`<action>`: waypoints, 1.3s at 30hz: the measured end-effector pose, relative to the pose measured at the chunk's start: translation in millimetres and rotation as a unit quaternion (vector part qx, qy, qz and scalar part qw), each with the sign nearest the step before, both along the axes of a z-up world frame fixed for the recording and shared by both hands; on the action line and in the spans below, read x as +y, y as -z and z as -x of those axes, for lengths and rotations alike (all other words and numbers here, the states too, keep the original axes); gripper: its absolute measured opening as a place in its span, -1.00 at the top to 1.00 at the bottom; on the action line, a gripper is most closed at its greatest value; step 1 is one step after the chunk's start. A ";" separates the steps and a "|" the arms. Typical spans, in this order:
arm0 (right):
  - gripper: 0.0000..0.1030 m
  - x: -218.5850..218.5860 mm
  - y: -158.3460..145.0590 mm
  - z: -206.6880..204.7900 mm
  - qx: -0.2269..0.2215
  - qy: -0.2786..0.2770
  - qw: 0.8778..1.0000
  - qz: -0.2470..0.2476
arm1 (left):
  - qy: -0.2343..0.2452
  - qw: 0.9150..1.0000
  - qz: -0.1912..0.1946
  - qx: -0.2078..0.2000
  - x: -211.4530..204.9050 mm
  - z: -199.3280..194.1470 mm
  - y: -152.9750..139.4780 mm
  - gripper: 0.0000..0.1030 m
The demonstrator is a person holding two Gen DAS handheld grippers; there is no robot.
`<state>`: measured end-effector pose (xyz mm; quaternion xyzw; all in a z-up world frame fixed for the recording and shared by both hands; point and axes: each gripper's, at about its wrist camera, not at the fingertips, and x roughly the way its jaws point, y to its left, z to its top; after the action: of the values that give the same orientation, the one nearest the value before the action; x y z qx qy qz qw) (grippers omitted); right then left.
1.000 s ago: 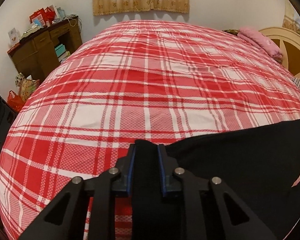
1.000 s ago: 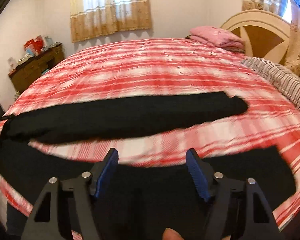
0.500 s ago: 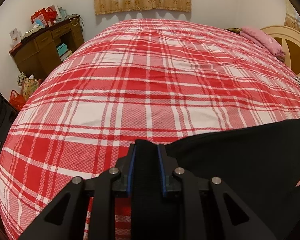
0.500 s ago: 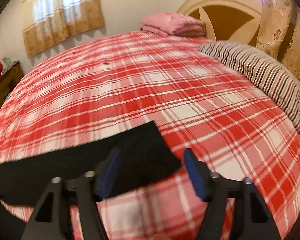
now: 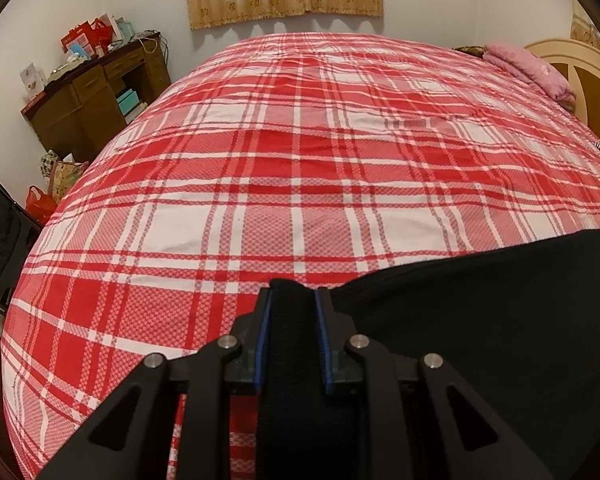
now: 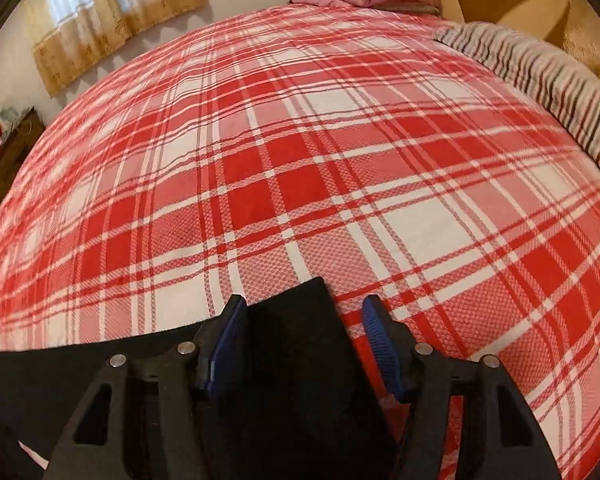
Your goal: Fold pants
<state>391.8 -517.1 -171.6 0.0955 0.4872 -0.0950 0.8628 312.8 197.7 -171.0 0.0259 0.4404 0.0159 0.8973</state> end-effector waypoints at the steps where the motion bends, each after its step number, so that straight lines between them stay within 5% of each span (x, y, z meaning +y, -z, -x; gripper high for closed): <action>1: 0.60 0.3 -1.5 0.9 0.000 -0.001 1.000 -0.001 | 0.000 1.000 -0.003 0.000 -0.8 0.1 0.0 0.57; 3: 0.86 -0.4 -6.1 4.5 -0.006 -0.004 1.000 -0.010 | 0.002 1.000 -0.008 -0.002 -2.3 1.0 -1.8 0.58; 5: 0.88 3.3 -16.9 14.2 -0.025 -0.011 1.000 -0.014 | 0.008 1.000 -0.006 -0.008 -2.8 3.1 -6.6 0.68; 19: 0.89 38.5 -94.2 78.6 -0.155 -0.070 0.985 0.004 | 0.005 0.995 0.069 -0.077 11.2 26.8 -49.2 0.69; 30: 0.89 37.2 -113.8 142.0 -0.228 -0.092 0.969 -0.007 | 0.031 0.988 0.093 -0.118 17.3 50.5 -66.8 0.73; 39: 0.89 21.8 -122.1 203.4 -0.296 -0.104 0.949 -0.040 | 0.033 0.974 0.156 -0.163 40.5 91.1 -67.1 0.73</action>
<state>188.4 -495.3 -49.5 0.1026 0.2209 0.0470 0.9687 221.7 238.1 -103.9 -0.1027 0.2841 -0.0784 0.9501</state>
